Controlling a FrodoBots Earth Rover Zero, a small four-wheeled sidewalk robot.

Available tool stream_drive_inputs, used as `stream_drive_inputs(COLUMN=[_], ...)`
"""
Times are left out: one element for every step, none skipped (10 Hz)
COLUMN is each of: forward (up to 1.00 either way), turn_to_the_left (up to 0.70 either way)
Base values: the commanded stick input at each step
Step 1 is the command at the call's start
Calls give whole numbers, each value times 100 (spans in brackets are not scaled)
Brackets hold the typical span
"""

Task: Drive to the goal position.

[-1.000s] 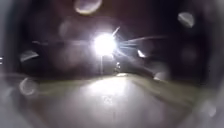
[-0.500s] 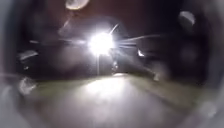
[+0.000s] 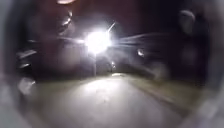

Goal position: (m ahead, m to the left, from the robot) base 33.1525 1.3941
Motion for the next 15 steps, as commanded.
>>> stream_drive_inputs(forward=[100,100,100,100,100,100,100,100,100,100,100,100,100,100,100], turn_to_the_left=[0,0,0,0,0,1,9,13,15,14,9,5,6,9,12])
